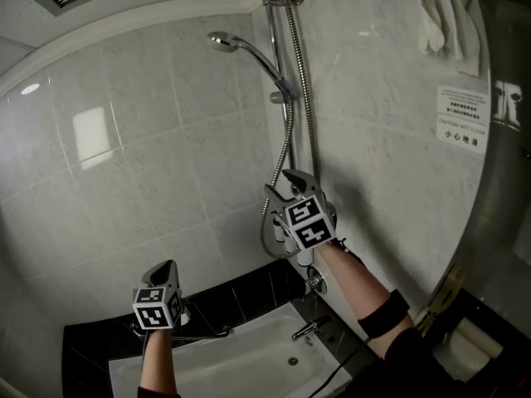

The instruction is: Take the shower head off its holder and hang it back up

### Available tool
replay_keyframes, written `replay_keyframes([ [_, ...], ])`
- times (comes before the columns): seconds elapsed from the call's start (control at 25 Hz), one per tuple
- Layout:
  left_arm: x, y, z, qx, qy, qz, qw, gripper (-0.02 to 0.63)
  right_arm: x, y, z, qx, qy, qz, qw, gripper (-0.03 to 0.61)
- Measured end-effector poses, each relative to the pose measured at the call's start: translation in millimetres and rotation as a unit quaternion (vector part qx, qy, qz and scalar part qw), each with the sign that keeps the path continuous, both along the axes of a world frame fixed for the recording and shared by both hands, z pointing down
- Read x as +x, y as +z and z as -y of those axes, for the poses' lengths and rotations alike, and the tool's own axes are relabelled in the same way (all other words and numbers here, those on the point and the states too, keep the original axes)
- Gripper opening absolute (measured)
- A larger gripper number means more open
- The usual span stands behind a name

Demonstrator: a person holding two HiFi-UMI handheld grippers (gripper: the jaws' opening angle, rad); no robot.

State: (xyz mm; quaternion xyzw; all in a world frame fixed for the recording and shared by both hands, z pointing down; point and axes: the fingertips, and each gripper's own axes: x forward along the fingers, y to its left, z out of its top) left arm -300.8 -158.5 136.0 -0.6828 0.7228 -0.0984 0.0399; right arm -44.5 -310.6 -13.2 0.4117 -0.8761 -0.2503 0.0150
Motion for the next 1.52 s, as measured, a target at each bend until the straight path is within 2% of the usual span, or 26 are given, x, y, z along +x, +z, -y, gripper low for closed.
replay_keyframes([
  [0.2,18,-40,36,0.015,0.023,0.007,0.9996,0.000,12,-99,33,0.086,0.067,-0.007,0.994,0.267],
  [0.28,21,-50,50,0.018,0.030,0.007,0.9994,0.000,14,-134,45,0.107,0.088,-0.007,0.990,0.334],
  [0.56,38,-86,89,0.029,0.044,0.020,0.9984,0.000,12,-230,83,0.183,0.158,-0.017,0.970,0.334],
  [0.64,42,-93,94,0.034,0.046,0.025,0.9981,0.000,10,-248,89,0.204,0.178,-0.023,0.962,0.293],
  [0.76,40,-98,95,0.041,0.043,0.030,0.9978,0.000,0,-261,100,0.226,0.193,-0.043,0.954,0.293],
  [1.08,14,-85,90,0.044,0.012,0.021,0.9988,0.000,-13,-269,138,0.214,0.205,-0.074,0.952,0.290],
  [1.12,11,-83,89,0.044,0.007,0.021,0.9988,0.000,-12,-269,142,0.212,0.207,-0.075,0.952,0.270],
  [1.16,7,-81,88,0.044,0.002,0.020,0.9988,0.000,-12,-270,144,0.212,0.207,-0.075,0.952,0.195],
  [1.2,2,-80,87,0.044,-0.002,0.019,0.9988,0.000,-11,-271,144,0.214,0.206,-0.071,0.952,0.167],
  [1.52,-23,-63,76,0.027,-0.030,0.020,0.9990,0.000,-14,-275,142,0.196,0.187,-0.027,0.962,0.155],
])
